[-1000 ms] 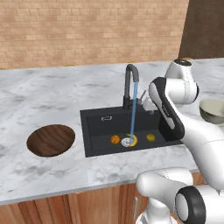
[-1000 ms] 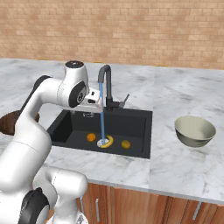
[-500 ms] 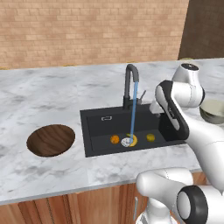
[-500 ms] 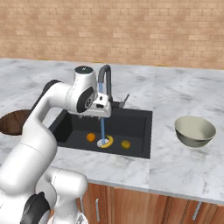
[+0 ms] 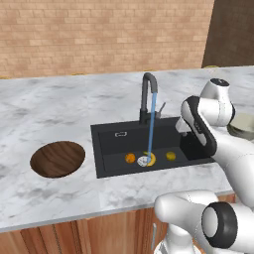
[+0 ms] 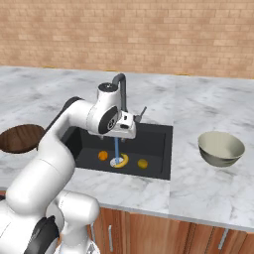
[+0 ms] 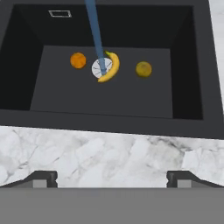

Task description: Pick the oranges from the sink and place them in one bowl. Place the banana in the other bowl. Then turn off the sink faucet.

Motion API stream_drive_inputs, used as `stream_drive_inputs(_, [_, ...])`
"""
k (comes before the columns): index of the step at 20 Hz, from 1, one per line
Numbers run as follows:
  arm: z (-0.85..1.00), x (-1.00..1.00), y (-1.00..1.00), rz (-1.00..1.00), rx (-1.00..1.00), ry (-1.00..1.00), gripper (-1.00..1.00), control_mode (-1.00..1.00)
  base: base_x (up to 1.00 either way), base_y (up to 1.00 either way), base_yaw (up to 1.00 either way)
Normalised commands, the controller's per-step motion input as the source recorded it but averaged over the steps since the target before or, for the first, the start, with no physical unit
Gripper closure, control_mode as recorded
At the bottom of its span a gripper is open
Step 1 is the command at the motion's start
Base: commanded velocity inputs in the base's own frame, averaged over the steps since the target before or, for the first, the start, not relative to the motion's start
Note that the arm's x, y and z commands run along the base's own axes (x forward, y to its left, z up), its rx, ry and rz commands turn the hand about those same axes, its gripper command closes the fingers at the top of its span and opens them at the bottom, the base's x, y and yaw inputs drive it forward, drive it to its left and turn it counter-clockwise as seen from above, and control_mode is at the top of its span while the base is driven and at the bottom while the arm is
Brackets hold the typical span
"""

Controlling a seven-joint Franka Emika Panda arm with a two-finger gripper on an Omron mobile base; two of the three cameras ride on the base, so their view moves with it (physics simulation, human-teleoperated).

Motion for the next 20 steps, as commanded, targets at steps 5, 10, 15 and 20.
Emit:
stream_drive_inputs(5, [-0.18,0.27,-0.07,0.00,0.00,0.02,-1.00,-1.00,0.00,0.00,0.00])
stream_drive_inputs(10, [-0.12,0.17,0.00,0.00,0.00,0.00,-1.00,-1.00,0.00,0.00,0.00])
stream_drive_inputs(15, [-0.12,0.09,0.00,-0.01,0.00,0.00,-1.00,-1.00,0.00,0.00,0.00])
stream_drive_inputs(20, [-0.30,0.03,0.00,-0.03,0.00,0.00,-1.00,-1.00,0.00,0.00,0.00])
